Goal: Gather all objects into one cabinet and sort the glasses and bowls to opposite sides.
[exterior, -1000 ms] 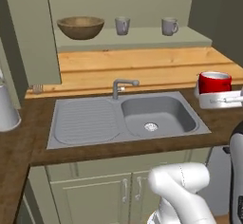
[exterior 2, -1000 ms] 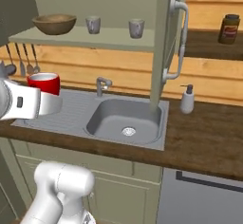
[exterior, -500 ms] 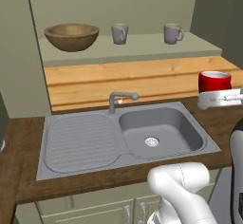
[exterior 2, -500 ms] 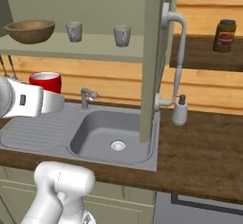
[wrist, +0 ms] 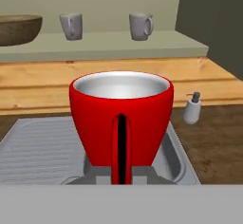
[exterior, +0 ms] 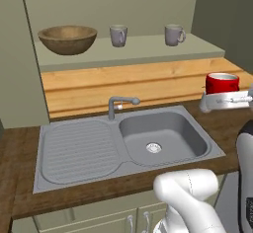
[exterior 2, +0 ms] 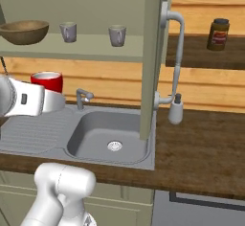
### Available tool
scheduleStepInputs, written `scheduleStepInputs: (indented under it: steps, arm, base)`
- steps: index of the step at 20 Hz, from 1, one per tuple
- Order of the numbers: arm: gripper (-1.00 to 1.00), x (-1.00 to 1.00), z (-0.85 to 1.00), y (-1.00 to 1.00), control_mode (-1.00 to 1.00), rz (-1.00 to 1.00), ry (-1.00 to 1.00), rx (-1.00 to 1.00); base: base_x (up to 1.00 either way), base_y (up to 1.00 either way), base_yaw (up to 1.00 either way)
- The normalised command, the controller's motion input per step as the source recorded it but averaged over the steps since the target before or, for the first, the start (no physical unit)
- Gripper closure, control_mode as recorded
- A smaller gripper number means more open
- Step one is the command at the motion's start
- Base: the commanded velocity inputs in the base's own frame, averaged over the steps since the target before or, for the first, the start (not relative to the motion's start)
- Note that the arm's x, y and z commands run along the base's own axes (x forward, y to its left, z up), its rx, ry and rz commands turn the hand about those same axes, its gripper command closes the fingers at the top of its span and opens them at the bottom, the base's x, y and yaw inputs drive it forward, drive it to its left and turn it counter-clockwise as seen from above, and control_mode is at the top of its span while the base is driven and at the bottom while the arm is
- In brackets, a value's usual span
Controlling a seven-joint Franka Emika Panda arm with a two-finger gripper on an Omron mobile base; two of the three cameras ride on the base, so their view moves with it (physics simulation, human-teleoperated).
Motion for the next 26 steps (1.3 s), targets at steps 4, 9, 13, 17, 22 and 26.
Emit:
scheduleStepInputs:
  steps: [4,9,13,17,22,26]
  arm:
    - [1.00,0.14,0.63,0.00,-1.00,-0.15,0.02,0.00]
    - [1.00,0.21,0.80,-0.02,-1.00,-0.27,0.03,0.00]
    - [1.00,0.30,0.22,-0.30,-1.00,-0.23,0.02,0.00]
    - [1.00,0.52,0.00,-0.29,-1.00,-0.01,0.00,0.00]
    - [1.00,0.70,-0.03,-0.08,-1.00,0.04,0.00,0.00]
    - [1.00,0.59,-0.16,-0.23,-1.00,0.03,-0.01,0.00]
  base:
    - [0.00,0.00,0.00]
    - [0.00,0.00,0.00]
    - [0.00,0.00,0.00]
    - [0.00,0.00,0.00]
    - [0.00,0.00,0.00]
    - [0.00,0.00,0.00]
